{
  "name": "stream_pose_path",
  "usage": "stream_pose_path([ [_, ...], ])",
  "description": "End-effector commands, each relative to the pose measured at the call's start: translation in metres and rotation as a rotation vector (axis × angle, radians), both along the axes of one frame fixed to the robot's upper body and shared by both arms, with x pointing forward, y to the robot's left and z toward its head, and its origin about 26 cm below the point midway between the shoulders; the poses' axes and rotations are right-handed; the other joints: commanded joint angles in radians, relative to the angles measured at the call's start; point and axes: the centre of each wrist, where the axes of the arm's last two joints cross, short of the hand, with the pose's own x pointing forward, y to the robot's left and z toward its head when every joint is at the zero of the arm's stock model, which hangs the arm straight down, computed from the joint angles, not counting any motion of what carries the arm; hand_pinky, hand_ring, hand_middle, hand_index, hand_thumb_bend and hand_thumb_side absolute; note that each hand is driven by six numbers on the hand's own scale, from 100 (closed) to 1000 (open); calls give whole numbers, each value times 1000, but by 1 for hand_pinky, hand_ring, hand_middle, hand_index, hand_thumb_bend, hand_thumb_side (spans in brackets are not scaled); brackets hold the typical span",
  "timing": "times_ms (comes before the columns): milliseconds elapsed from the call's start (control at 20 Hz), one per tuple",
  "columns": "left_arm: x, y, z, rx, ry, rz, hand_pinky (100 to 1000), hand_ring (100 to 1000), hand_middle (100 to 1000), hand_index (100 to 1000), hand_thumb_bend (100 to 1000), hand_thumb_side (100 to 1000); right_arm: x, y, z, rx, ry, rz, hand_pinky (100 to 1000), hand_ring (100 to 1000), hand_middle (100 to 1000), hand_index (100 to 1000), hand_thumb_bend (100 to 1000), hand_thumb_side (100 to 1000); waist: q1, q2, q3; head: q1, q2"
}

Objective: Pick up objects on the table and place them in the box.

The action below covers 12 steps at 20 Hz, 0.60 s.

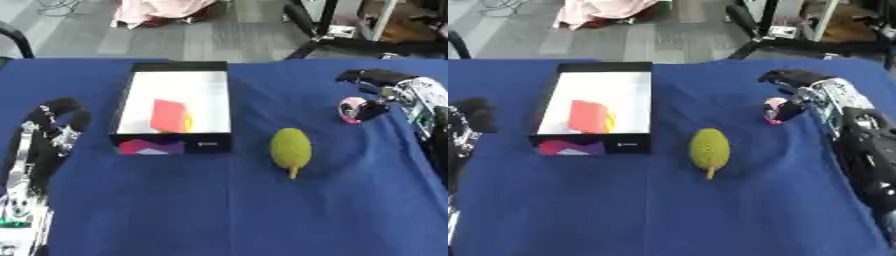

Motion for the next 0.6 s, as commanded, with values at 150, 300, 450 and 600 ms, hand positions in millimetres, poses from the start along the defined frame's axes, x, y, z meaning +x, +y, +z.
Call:
stream_pose_path([
  [150,0,5,9,19,-26,5,638,877,647,742,771,623,-5,-27,1,-31,36,-93,993,944,866,942,100,433,3,-17,-2,-1,-2],
  [300,0,5,9,19,-25,5,638,877,647,742,770,623,-5,-28,-3,-37,6,-107,970,867,590,682,100,425,4,-17,-3,-1,-2],
  [450,0,5,9,18,-24,5,638,877,647,742,770,623,-2,-22,5,-35,-111,-98,941,788,397,469,100,376,4,-18,-3,-2,-2],
  [600,0,5,8,18,-23,5,638,877,648,742,770,623,3,-9,22,-17,-248,-50,928,759,344,418,100,338,4,-19,-3,-3,-2],
])
